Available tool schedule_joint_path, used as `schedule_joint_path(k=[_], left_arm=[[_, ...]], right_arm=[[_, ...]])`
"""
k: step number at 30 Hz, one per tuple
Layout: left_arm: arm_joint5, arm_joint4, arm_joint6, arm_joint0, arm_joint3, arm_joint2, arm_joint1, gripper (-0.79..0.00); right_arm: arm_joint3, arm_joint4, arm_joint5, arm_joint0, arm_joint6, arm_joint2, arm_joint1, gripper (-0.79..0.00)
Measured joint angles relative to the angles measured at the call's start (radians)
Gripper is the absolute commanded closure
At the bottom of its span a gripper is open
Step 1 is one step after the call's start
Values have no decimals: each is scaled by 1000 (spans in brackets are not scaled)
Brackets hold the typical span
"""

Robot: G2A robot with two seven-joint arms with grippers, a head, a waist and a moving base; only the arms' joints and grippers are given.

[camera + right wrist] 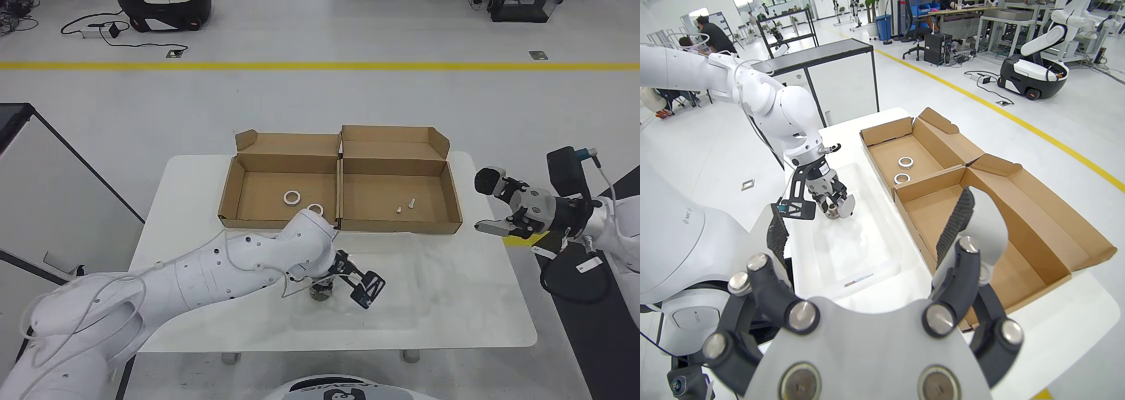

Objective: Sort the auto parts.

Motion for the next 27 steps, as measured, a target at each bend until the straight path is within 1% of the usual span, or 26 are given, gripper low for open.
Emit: schedule_joint_path(k=[4,5,9,13,15,17,21,22,23,24,27], left_arm=[[0,12,0,3,-11,0,8,-579],[0,14,0,5,-12,0,10,-591],[0,18,0,9,-22,0,17,-591],[0,18,0,9,-22,0,18,-576],[0,18,0,9,-22,0,18,-551],[0,18,0,9,-22,0,18,-548],[0,17,0,9,-23,0,18,-573],[0,6,0,5,-28,0,21,-594],[0,-3,0,3,-31,0,23,-668],[0,-6,0,2,-32,0,23,-785],[0,-14,0,-2,-38,0,26,-785]], right_arm=[[0,0,0,0,0,0,0,-785],[0,0,0,0,0,0,0,-785],[0,0,0,0,0,0,0,-785],[0,0,0,0,0,0,0,-785],[0,0,0,0,0,0,0,-785],[0,0,0,0,0,0,0,-785],[0,0,0,0,0,0,0,-785],[0,0,0,0,0,0,0,-785],[0,0,0,0,0,0,0,-785],[0,0,0,0,0,0,0,-785],[0,0,0,0,0,0,0,-785]])
